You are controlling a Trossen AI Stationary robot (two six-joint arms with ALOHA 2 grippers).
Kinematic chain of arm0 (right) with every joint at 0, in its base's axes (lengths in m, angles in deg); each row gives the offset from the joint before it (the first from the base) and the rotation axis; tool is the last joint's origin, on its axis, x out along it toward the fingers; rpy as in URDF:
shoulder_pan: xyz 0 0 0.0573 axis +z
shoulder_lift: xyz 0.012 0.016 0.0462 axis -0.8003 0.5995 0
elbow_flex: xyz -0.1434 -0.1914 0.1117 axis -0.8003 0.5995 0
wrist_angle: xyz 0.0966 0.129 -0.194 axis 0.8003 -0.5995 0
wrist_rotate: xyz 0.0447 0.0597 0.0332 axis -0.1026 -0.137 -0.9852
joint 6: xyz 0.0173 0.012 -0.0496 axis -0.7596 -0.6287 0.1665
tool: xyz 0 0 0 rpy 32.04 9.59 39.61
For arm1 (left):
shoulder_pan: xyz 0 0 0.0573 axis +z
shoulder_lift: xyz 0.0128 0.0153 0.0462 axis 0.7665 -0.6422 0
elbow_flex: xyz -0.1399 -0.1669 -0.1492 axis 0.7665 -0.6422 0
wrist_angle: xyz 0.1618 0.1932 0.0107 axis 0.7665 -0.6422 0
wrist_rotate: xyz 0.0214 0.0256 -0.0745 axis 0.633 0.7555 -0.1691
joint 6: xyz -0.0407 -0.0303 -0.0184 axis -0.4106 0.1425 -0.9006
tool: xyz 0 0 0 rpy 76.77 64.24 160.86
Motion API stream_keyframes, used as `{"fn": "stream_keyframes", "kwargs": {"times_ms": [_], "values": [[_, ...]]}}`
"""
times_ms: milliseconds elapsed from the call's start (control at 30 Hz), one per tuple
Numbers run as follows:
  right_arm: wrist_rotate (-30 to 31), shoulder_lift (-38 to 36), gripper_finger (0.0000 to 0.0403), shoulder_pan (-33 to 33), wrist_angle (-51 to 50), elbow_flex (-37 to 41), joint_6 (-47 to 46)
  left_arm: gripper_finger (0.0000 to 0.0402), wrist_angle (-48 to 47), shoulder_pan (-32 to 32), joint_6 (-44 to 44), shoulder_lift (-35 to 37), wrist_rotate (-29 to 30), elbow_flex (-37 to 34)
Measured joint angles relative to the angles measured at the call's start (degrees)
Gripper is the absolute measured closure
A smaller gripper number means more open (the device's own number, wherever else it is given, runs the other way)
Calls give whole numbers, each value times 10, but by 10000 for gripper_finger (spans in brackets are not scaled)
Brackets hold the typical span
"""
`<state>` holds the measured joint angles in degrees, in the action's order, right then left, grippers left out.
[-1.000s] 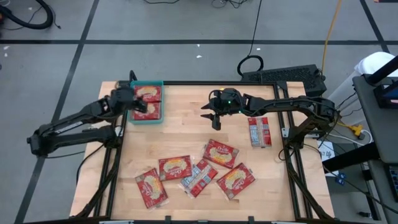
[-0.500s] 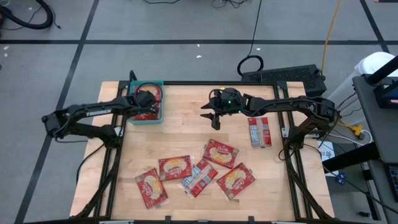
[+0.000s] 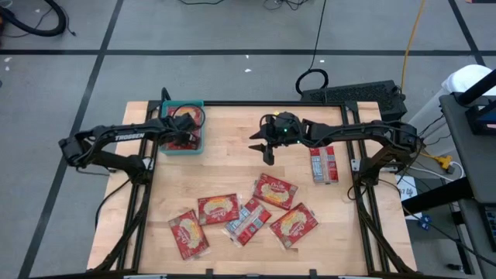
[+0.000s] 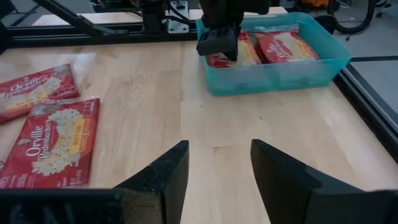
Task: Sort popcorn bags into baskets
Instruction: Put the popcorn bag into the blue bin
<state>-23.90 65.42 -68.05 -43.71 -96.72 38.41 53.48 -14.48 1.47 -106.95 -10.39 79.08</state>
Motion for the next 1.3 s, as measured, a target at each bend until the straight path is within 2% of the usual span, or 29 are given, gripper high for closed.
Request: {"fn": "stream_keyframes", "kwargs": {"times_ms": [133,367,467,633,800,933,1133,1300], "values": [[0,0,238,4,0,0,0,341,-27,0,-7,22,-19,0],[0,0,238,4,0,0,-6,341,-23,-4,13,108,-13,17],[0,0,238,7,-21,0,-47,341,13,-25,59,149,-11,20],[-1,0,238,32,-117,0,-135,341,98,-95,133,186,-10,20],[9,0,238,71,-213,0,-184,341,236,-168,148,183,14,-5],[19,1,232,97,-244,0,-191,341,327,-218,167,167,17,-23],[15,23,184,105,-236,0,-210,341,427,-273,196,129,42,-28],[-7,63,146,100,-232,0,-174,341,509,-298,232,84,57,-28]]}}
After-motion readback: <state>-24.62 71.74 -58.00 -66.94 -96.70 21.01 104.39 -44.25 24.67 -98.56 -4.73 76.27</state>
